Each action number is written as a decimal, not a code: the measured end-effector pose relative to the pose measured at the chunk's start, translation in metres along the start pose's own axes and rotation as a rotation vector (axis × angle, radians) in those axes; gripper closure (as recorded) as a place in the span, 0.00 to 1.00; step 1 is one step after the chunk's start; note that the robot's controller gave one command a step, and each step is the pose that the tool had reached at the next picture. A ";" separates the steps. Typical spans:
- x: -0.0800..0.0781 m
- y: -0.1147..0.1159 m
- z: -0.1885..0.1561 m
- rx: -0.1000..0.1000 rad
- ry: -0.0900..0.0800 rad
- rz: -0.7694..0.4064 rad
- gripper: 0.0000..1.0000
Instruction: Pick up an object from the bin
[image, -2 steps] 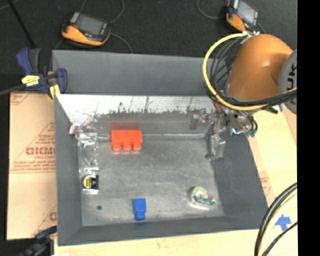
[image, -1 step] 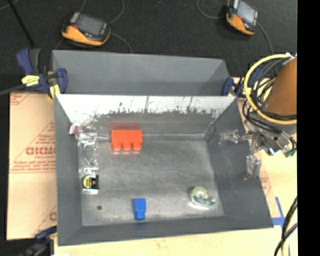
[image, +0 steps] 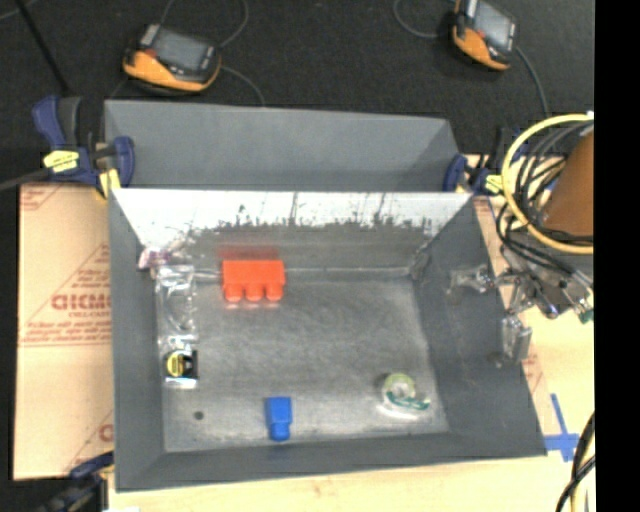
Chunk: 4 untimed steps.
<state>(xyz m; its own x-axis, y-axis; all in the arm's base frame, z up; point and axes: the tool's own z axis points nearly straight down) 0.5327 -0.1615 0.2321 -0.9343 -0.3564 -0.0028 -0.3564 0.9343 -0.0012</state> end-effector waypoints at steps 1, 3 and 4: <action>-0.033 -0.004 0.004 0.001 -0.004 0.006 0.00; -0.050 0.194 0.083 -0.005 -0.003 -0.082 0.00; -0.045 0.106 0.060 0.001 -0.002 0.262 0.00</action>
Offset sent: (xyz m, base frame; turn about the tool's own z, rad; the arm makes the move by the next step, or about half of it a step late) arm 0.0299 0.0080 -0.0050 0.0092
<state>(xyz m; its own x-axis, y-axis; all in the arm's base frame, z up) 0.5372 -0.0459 0.1718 -0.9948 -0.1019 -0.0049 -0.1019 0.9948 -0.0017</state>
